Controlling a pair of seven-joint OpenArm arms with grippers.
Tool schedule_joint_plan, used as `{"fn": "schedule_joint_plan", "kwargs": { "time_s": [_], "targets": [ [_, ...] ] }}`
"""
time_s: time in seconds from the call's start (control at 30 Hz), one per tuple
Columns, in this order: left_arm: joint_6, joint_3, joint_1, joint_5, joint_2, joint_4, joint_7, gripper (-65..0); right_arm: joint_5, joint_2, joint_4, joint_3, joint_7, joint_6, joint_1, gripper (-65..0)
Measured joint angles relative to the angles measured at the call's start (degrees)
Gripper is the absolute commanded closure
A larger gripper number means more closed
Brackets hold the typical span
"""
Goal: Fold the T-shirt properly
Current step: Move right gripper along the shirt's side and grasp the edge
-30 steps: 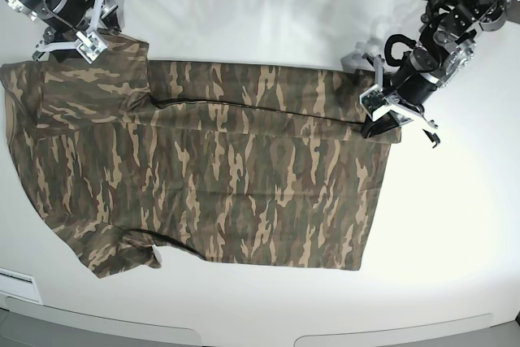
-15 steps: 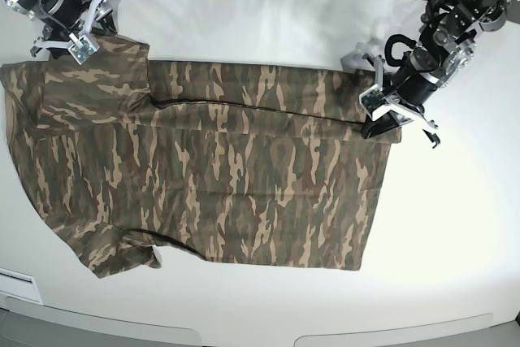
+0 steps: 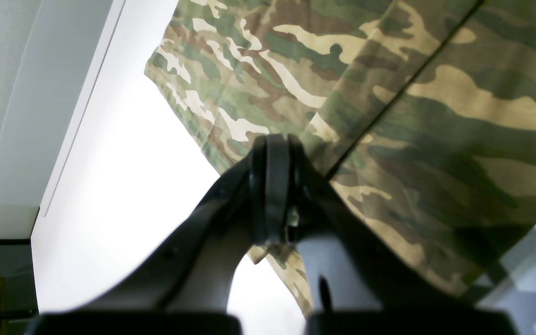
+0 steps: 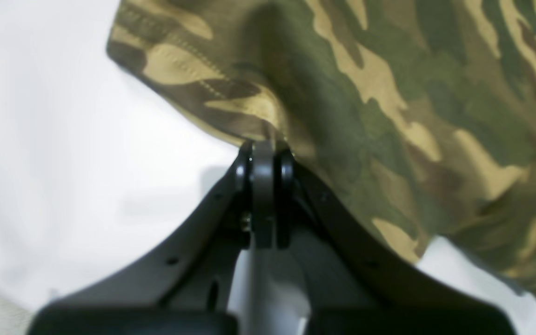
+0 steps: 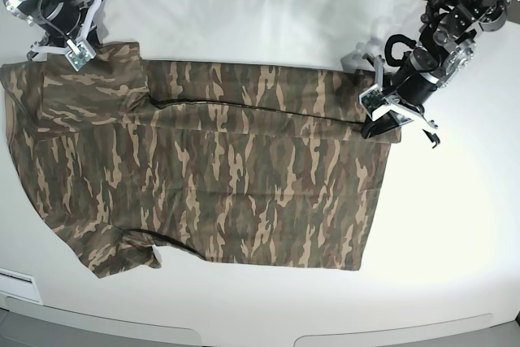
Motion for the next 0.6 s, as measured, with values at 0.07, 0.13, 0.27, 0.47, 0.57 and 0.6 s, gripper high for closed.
{"fn": "schedule_joint_plan", "kwargs": {
  "time_s": [0.07,0.13,0.27,0.47,0.57,0.6],
  "targets": [
    [-0.02,0.0,0.0,0.0,0.0,0.0,0.02,0.0,-2.36,-0.11,1.4,-0.02,-0.68,-2.27,1.09,0.0],
    [-0.02,0.0,0.0,0.0,0.02,0.0,0.0,0.0,-4.02,-0.04,4.04,0.0,-0.81,-4.37,2.12,0.0],
    [-0.04,0.0,0.0,0.0,0.0,0.0,0.0,0.0,-7.39,-0.04,7.89,0.0,0.63,-8.31,4.61,0.0],
    [-0.07,0.0,0.0,-0.02,0.0,0.0,0.0,0.0,-7.43,-0.07,8.33,0.0,2.95,-6.36,10.38,0.0],
    [-0.13,0.0,0.0,0.0,0.02,0.0,0.0,0.0,-4.39,-0.07,8.07,0.0,3.41,-5.4,13.73,0.0],
    [-0.15,0.0,0.0,0.02,0.0,0.0,0.0,0.0,-3.98,-0.04,7.43,0.0,3.91,-4.83,14.62,0.0]
  ]
}}
